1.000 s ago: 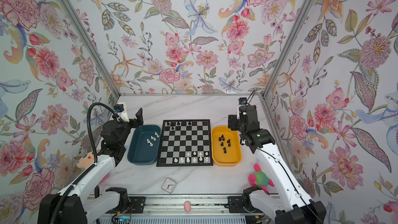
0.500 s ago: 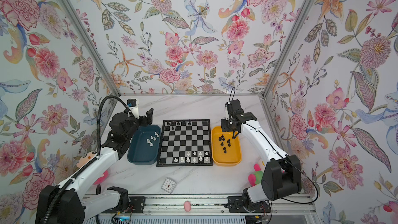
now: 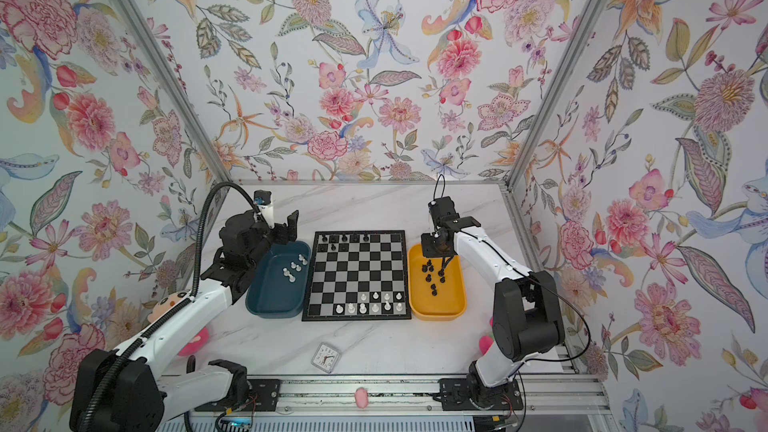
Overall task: Set up the chess pieces on the board
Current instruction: 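Raise the right gripper over the yellow tray while the left moves above the teal tray, then lower the right gripper into the yellow tray and grasp a black pawn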
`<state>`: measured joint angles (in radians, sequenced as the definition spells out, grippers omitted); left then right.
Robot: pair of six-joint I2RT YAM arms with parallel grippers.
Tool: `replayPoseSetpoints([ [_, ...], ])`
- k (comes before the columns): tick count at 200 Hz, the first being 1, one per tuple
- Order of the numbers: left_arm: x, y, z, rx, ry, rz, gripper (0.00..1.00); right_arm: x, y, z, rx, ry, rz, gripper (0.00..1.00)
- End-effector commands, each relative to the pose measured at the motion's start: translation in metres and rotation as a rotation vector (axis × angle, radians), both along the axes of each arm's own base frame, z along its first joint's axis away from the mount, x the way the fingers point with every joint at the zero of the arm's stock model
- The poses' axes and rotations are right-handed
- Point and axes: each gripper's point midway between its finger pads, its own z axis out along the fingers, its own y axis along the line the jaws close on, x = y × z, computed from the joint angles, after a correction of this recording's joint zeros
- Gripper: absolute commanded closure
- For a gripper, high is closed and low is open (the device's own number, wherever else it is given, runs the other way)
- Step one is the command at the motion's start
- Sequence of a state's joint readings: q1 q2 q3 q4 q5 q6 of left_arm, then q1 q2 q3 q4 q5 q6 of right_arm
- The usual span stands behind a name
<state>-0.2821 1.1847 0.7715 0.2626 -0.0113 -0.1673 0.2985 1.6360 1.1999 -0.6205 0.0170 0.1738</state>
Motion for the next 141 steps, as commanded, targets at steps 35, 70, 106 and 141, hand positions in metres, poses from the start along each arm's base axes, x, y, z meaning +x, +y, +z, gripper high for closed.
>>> replayPoseSetpoints([
  [35, 0.0, 0.0, 0.012, 0.034, -0.02, 0.02, 0.11, -0.004, 0.0, -0.03, -0.003, 0.039, -0.034, 0.71],
  [70, 0.001, 0.0, 0.012, 0.036, -0.018, 0.023, 0.11, 0.0, 0.001, -0.04, -0.004, 0.043, -0.043, 0.74],
  [106, 0.001, 0.001, 0.014, 0.041, -0.02, 0.028, 0.11, 0.001, 0.001, -0.049, -0.013, 0.06, -0.045, 0.75],
  [141, 0.001, 0.0, 0.013, 0.044, -0.015, 0.028, 0.11, 0.001, -0.002, -0.055, -0.028, 0.069, -0.053, 0.75],
])
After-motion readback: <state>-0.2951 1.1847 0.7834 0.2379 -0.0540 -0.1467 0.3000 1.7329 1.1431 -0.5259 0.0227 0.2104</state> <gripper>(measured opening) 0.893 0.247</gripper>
